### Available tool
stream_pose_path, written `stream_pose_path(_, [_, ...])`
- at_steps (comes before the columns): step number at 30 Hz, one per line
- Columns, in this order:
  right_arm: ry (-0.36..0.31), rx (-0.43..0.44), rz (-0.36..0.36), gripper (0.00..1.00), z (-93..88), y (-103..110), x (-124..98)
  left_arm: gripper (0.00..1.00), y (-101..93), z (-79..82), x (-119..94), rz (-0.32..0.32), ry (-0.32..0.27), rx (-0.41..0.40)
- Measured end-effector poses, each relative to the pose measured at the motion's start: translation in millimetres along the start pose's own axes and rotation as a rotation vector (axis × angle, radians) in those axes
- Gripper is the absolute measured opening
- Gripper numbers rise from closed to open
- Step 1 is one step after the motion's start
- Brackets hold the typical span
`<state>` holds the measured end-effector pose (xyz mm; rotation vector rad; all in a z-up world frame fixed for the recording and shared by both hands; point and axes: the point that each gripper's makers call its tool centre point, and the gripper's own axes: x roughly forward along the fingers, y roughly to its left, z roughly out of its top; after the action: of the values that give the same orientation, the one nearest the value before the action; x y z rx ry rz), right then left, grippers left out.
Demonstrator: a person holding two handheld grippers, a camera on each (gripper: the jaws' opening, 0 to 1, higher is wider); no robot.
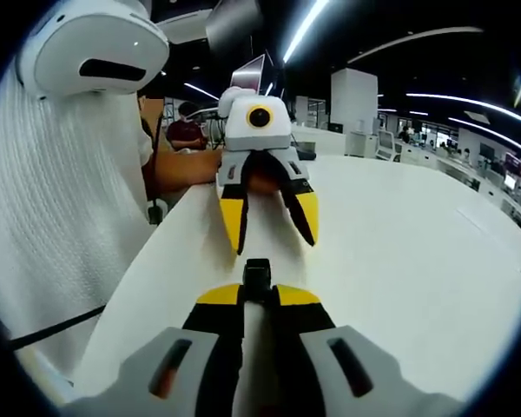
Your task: Snap the two parts of the plastic buckle together until the buckle closes and remains connected.
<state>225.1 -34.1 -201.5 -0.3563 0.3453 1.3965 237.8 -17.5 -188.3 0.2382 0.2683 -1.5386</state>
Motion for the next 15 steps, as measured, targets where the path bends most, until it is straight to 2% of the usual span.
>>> stream_pose_path(15, [0.028,0.001,0.001,0.12,-1.8,-20,0,0.36,13.6,3.5,-8,0.071,-0.008,0.021])
